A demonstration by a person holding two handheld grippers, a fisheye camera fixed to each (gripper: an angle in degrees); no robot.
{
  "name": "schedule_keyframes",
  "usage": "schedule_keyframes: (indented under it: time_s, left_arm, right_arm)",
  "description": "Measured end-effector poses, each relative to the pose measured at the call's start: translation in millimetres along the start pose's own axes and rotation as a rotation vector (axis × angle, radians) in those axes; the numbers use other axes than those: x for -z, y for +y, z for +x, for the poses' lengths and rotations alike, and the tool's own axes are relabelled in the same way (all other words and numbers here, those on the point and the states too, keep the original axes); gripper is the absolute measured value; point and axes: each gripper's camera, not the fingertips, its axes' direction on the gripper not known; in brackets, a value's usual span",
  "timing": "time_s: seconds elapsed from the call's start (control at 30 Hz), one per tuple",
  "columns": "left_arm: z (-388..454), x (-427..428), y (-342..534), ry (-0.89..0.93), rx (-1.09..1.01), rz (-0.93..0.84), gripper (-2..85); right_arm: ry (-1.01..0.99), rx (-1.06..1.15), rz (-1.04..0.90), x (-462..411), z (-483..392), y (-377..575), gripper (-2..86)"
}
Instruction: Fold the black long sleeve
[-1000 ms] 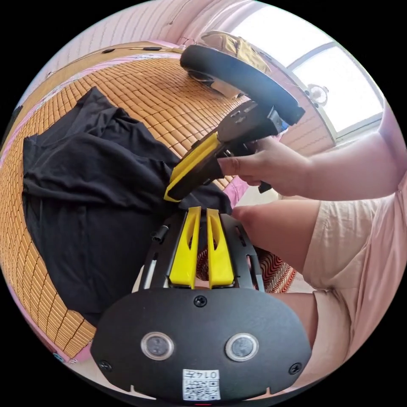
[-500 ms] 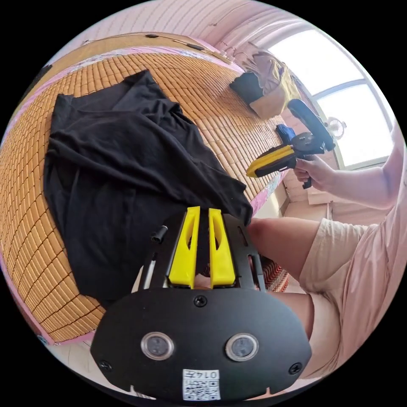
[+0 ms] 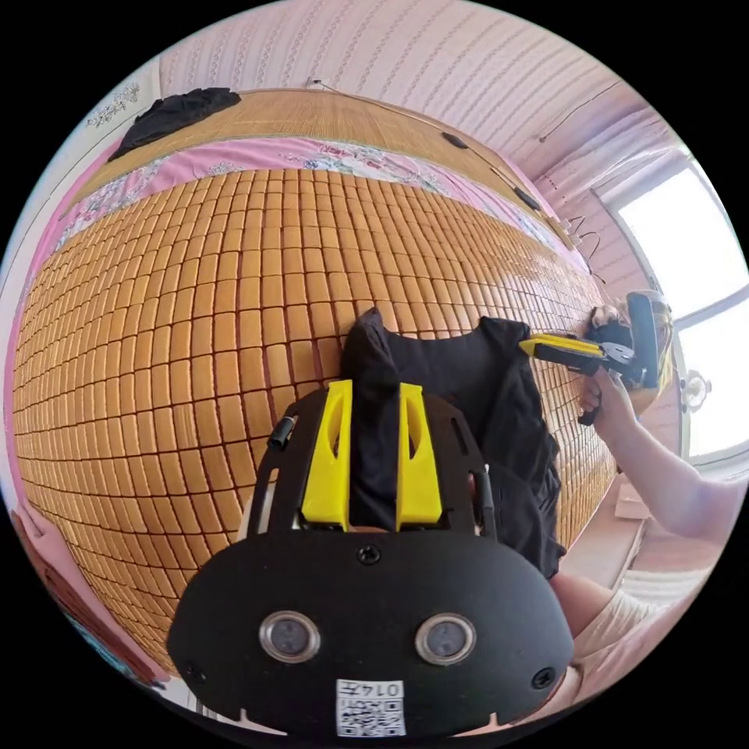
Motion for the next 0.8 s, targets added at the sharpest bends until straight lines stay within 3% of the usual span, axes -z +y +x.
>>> schedule_keyframes:
  time_s: [0.07,0.33,0.5,0.7,0.8]
  left_arm:
    - [-11,-3,-10,-0.053,0.0,-0.045,0.3]
    - [-54,34,-56,0.101,0.123,0.155,-1.0]
    - [-45,72,-68,0.204,0.05,0.277,-1.0]
    - [-18,124,9,0.29,-0.173,0.335,-1.0]
    - [-14,120,78,0.334,-0.201,0.249,-1.0]
  right_arm:
    - [-0.026,-0.021,0.024,10,9,-3,0.7]
    - [-0.034,-0.125,0.136,64,55,-26,-0.1]
    - [-0.09,0.01,0.241,120,33,-17,0.2]
    - [-0.267,0.264,0.249,167,-20,89,0.7]
    - [-0.359,0.203,0.099,150,-32,155,0.8]
